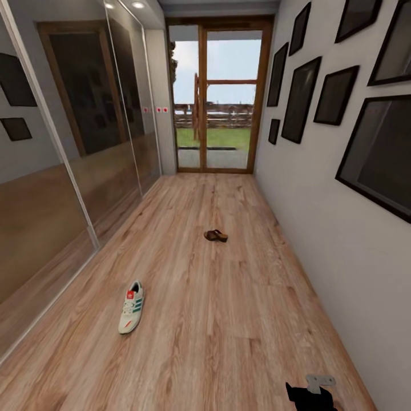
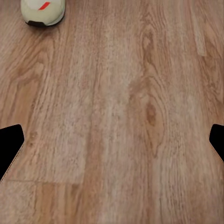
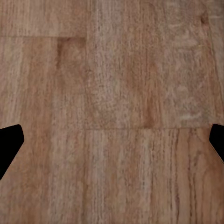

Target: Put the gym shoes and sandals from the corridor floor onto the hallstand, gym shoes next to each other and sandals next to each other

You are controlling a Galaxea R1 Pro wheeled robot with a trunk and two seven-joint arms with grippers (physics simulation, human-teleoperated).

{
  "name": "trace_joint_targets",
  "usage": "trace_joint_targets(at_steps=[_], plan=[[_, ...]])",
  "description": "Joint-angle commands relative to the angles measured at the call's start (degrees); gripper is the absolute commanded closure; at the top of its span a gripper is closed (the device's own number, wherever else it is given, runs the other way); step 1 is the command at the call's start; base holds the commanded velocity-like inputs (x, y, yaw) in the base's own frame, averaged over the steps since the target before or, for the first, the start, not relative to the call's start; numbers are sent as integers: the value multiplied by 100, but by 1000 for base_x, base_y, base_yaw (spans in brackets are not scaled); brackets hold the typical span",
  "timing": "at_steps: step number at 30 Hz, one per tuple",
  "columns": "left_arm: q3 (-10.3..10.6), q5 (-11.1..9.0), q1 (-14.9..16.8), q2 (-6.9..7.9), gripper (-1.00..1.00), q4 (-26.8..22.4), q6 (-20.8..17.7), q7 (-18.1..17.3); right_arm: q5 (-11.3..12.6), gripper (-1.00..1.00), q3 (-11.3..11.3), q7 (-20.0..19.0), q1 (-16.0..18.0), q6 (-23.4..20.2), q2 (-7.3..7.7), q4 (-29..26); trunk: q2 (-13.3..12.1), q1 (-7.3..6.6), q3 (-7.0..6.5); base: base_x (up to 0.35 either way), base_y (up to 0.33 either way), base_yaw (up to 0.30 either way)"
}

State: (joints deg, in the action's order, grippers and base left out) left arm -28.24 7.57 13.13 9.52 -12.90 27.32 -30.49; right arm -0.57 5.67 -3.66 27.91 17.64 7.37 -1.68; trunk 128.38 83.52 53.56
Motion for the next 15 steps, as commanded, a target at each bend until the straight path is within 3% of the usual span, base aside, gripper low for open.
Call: trace_joint_targets(at_steps=[1, 15], plan=[[-50, 60, 5, 0, -100, 5, 28, -19, -5, -100, 48, -38, 4, 20, 1, 6, 2, 2, 5, 337, 0, 0], [-50, 60, 5, -3, -100, 7, 28, -18, -5, -100, 48, -30, 4, 29, 1, 9, 2, 2, 5, 337, 0, 0]])
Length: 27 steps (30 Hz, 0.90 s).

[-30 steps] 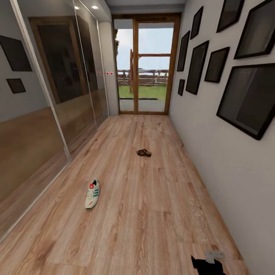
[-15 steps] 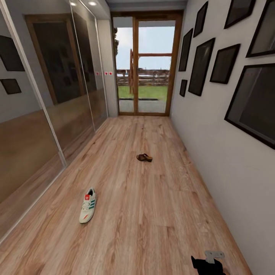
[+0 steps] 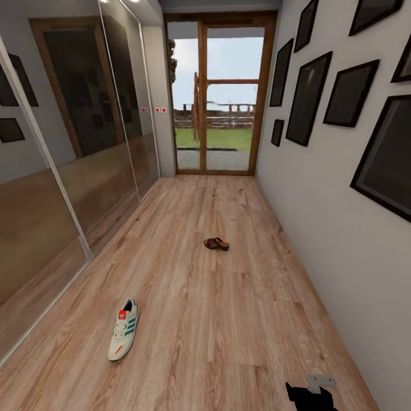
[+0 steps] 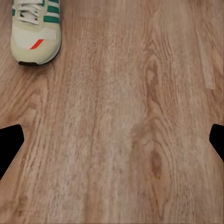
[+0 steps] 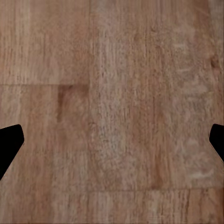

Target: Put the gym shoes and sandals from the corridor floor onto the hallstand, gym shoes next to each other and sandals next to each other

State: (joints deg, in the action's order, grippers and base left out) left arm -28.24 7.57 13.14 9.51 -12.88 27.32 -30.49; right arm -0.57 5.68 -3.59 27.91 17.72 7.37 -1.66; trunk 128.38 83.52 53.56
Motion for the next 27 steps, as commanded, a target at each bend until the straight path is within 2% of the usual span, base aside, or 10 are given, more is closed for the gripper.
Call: trace_joint_targets(at_steps=[1, 11, 27], plan=[[-50, 60, 5, -1, -100, 4, 28, -19, -5, -100, 48, -37, 4, 21, 1, 7, 2, 2, 5, 338, 0, 0], [-50, 60, 5, -1, -100, 4, 28, -19, -5, -100, 48, -41, 4, 21, 1, 7, 2, 2, 5, 337, -13, 0], [-50, 60, 5, -1, -100, 5, 28, -19, -8, -100, 48, -45, 4, 14, 1, 7, 2, 2, 5, 337, -80, 0]])
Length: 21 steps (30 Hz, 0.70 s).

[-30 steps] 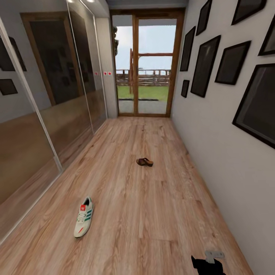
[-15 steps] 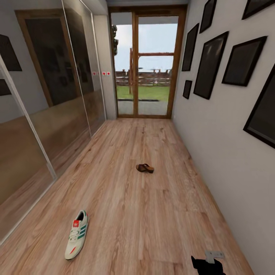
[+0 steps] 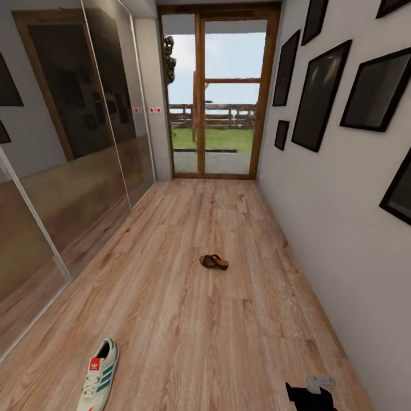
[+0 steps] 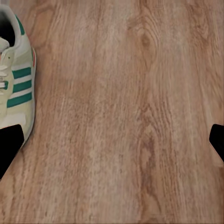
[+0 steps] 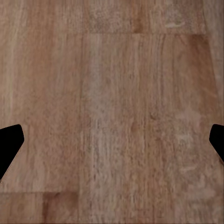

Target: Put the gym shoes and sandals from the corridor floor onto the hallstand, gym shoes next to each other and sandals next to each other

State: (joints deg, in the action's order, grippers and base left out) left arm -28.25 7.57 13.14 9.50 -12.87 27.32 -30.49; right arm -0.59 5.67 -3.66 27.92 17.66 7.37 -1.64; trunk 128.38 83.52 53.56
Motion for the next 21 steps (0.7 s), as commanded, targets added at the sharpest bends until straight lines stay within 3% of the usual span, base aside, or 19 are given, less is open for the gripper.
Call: trace_joint_targets(at_steps=[1, 21], plan=[[-49, 60, 5, -1, -100, 3, 28, -19, -4, -100, 48, -38, 3, 20, 1, 5, 2, 2, 5, 337, -90, 0], [-49, 60, 5, 3, -100, 3, 28, -19, 6, -100, 48, -56, 3, 18, -6, -2, 2, 2, 5, 337, -90, 0]])
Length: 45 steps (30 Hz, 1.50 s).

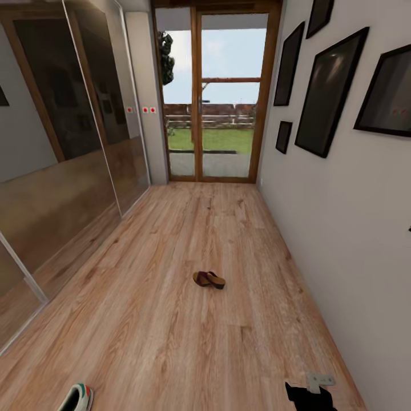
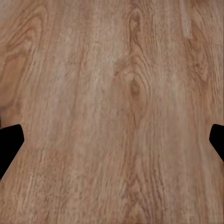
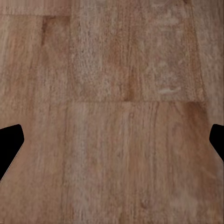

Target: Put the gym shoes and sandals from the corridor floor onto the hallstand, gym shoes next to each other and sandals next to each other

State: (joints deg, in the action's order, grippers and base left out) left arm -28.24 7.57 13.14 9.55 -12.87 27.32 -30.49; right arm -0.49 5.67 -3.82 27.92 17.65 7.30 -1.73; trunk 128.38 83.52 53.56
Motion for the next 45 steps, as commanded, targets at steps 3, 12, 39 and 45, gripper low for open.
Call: trace_joint_targets(at_steps=[3, 12, 39, 45], plan=[[-50, 60, 5, -2, -100, 3, 28, -19, -4, -100, 48, -45, 3, 19, 0, 6, 2, 2, 5, 337, -90, 0], [-50, 60, 5, -2, -100, 3, 28, -19, -2, -100, 48, -48, 3, 19, 0, 2, 2, 2, 5, 337, -90, 0], [-50, 60, 5, 0, -100, 3, 28, -22, -4, -100, 48, -48, 3, 26, 0, -2, 2, 2, 56, 334, -99, 172], [-50, 60, 5, 1, -100, 2, 28, -20, -4, -100, 48, -48, 3, 28, 0, -1, 2, 2, 89, 325, -110, 230]])
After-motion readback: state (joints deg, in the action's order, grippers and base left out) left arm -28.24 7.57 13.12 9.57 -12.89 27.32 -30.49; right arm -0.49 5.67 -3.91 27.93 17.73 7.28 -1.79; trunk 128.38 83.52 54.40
